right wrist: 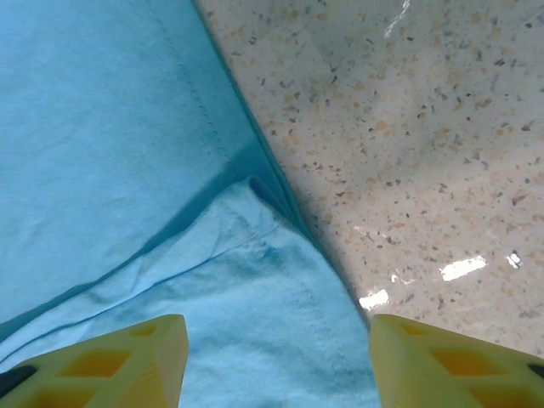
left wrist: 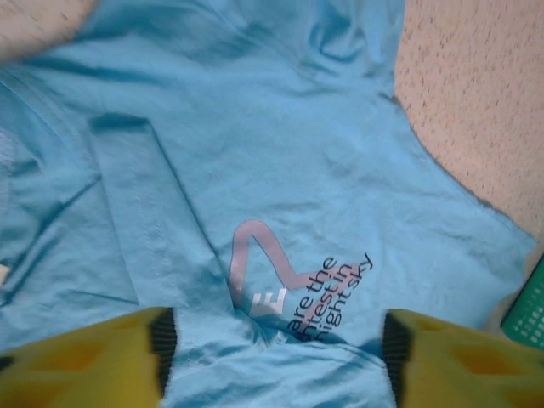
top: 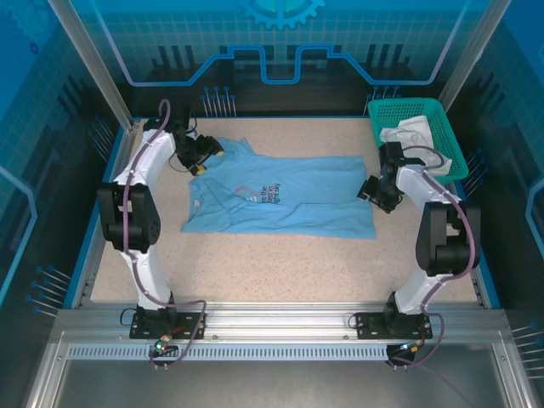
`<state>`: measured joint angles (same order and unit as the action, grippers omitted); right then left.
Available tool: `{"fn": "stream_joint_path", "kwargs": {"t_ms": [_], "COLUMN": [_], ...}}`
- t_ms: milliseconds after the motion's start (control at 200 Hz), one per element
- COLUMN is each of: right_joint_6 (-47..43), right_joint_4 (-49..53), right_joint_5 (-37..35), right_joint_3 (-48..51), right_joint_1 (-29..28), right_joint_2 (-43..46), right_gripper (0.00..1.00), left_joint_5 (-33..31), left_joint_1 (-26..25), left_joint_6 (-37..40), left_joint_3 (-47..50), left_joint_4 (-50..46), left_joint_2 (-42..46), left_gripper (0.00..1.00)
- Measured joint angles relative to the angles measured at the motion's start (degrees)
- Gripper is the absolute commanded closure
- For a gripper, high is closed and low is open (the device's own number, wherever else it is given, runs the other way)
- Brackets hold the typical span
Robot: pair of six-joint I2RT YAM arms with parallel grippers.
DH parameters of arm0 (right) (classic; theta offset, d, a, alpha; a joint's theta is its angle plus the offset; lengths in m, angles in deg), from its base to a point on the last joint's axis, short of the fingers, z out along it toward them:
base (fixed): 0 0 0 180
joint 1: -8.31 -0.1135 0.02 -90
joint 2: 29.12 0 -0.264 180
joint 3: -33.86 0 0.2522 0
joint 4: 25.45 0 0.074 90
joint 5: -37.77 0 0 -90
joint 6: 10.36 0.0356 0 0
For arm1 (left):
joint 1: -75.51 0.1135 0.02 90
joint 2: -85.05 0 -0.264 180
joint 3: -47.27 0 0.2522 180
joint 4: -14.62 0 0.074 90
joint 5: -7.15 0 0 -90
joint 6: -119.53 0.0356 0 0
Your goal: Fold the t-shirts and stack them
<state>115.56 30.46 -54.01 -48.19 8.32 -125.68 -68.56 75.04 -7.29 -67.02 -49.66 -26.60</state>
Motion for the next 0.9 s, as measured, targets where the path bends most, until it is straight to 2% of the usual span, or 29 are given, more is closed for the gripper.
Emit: {"fn": "stream_joint_path", "kwargs": {"t_ms": [100, 210, 270, 355, 440, 505, 705, 900], "right_joint_6": [0.07, 0.15, 0.44, 0.52, 1.46, 2.05, 3.45, 6.4], "right_joint_4": [-1.38, -3.98, -5.14, -7.06, -8.31, -9.38, -11.41, -11.91], "right_joint_5": [1.66, 4.42, 5.79, 7.21, 7.65, 7.8, 7.3, 6.29], "right_joint_3": [3.93, 10.58, 13.75, 17.0, 19.17, 20.15, 19.98, 19.74], "right_joint_1": [-0.17, -2.49, -5.29, -9.29, -10.88, -10.82, -10.82, -8.87], "right_joint_2": [7.28, 15.91, 18.45, 18.4, 16.24, 13.75, 5.99, 5.18], "right_gripper": [0.46, 0.54, 0.61, 0.71, 0.71, 0.69, 0.57, 0.51], "left_joint_5": [-1.88, -2.64, -2.62, -2.4, -2.14, -2.27, -6.69, -9.16], "left_joint_1": [0.28, -0.2, -1.73, -5.92, -9.9, -10.8, -7.67, -2.75], "left_joint_6": [1.01, 0.81, 0.37, -1.31, -2.69, -3.91, -9.01, -14.32], "left_joint_3": [1.55, 11.58, 18.75, 27.45, 33.79, 37.29, 45.64, 50.51], "left_joint_4": [-0.17, 2.47, 4.13, 6.84, 9.9, 11.98, 19.12, 23.37], "left_joint_2": [4.0, 14.71, 21.44, 27.52, 27.85, 25.79, 20.13, 18.95], "left_gripper": [0.21, 0.48, 0.56, 0.57, 0.59, 0.59, 0.49, 0.47]}}
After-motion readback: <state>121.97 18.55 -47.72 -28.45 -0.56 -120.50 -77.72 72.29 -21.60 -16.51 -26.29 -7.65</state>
